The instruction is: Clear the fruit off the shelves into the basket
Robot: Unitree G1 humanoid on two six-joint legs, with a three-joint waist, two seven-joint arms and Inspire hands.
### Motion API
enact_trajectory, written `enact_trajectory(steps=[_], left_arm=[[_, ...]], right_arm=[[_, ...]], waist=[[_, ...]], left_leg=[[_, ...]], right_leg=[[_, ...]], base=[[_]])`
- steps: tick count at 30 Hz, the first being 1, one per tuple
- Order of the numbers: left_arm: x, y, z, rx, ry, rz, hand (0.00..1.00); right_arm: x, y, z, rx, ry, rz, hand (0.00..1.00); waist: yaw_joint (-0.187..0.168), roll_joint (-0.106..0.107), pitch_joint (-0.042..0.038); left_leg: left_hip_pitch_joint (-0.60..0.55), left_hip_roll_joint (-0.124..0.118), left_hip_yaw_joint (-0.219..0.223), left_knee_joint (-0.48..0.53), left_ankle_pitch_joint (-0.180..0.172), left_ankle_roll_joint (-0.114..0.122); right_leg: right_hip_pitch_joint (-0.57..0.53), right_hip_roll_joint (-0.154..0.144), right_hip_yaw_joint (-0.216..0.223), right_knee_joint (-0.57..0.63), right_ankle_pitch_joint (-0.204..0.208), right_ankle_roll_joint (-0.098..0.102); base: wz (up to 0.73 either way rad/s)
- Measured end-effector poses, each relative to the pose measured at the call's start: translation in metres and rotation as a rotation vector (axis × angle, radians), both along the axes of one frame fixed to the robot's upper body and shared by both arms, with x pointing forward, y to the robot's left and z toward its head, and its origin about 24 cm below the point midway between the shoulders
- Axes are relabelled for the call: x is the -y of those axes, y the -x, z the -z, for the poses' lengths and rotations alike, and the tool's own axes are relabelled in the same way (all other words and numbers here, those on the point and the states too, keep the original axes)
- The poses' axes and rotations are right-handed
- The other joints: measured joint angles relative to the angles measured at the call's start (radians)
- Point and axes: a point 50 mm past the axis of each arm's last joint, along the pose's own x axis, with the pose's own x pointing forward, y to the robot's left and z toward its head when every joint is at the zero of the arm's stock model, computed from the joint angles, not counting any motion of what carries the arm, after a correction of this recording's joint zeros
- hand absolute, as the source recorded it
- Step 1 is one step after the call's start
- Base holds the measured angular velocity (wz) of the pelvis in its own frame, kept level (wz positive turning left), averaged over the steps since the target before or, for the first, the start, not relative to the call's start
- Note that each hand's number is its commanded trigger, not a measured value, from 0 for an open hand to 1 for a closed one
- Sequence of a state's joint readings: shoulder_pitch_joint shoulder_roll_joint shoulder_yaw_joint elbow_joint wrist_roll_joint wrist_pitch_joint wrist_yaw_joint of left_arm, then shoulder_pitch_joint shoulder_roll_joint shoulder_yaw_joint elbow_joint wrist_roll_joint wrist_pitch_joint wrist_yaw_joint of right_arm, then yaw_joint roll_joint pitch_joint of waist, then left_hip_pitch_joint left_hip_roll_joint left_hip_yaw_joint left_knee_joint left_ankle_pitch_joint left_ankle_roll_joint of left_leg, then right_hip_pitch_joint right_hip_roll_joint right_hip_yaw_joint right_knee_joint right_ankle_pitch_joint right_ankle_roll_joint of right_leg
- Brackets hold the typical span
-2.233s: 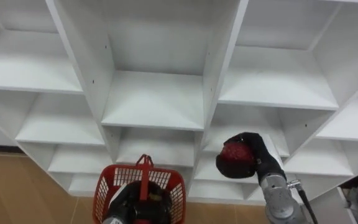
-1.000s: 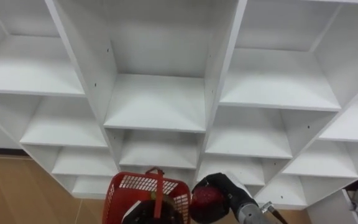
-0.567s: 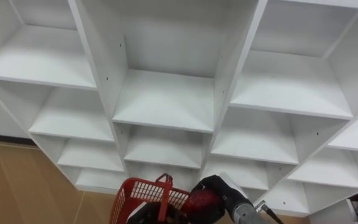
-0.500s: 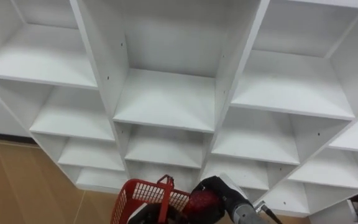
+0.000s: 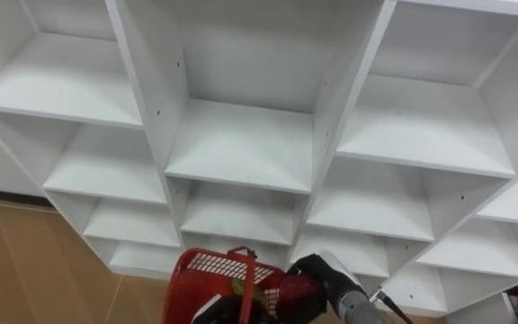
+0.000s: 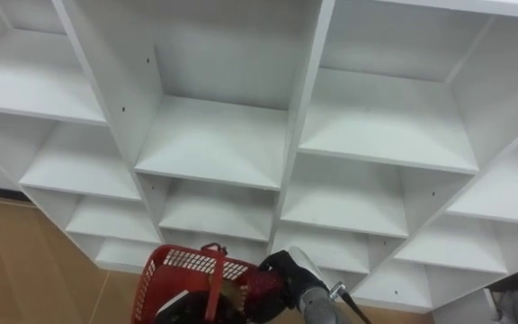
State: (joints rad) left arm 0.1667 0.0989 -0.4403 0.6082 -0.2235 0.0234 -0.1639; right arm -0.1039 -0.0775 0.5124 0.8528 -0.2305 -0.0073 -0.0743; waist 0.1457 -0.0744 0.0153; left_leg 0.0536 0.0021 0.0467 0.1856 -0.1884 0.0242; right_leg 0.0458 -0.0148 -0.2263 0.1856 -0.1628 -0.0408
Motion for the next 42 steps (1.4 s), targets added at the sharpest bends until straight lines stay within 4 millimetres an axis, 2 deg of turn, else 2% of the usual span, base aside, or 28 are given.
enact_trajectory(steps=[9,17,24,42], left_arm=[[0.002,0.003,0.001,-0.005,-0.002,0.019,1.00],[0.002,0.002,0.000,0.001,-0.004,0.030,1.00],[0.001,0.002,0.000,0.002,-0.006,0.032,1.00],[0.003,0.002,-0.001,0.011,-0.001,0.037,1.00]], right_arm=[[-0.001,0.002,0.001,-0.006,0.009,-0.013,1.00],[-0.001,0.003,0.002,-0.007,0.011,-0.007,1.00],[-0.004,0.002,0.004,-0.027,-0.005,0.006,1.00],[-0.011,-0.006,-0.001,-0.018,-0.031,-0.017,1.00]], waist=[[-0.001,-0.004,0.0001],[0.001,-0.007,0.0014],[0.002,-0.012,0.0073],[0.013,-0.005,0.0085]], left_leg=[[0.002,-0.002,-0.022,0.004,0.000,0.000],[-0.006,-0.003,-0.024,0.013,0.000,0.000],[0.010,-0.004,-0.024,0.011,0.000,0.000],[0.010,-0.005,-0.026,0.006,0.000,0.000]], right_leg=[[0.009,-0.003,-0.021,0.000,-0.003,0.000],[0.010,-0.003,-0.023,0.000,-0.003,0.000],[0.026,-0.003,-0.023,0.000,-0.008,0.001],[0.024,-0.004,-0.024,0.000,-0.012,0.001]], base=[[0.06],[0.01],[0.01],[0.00]])
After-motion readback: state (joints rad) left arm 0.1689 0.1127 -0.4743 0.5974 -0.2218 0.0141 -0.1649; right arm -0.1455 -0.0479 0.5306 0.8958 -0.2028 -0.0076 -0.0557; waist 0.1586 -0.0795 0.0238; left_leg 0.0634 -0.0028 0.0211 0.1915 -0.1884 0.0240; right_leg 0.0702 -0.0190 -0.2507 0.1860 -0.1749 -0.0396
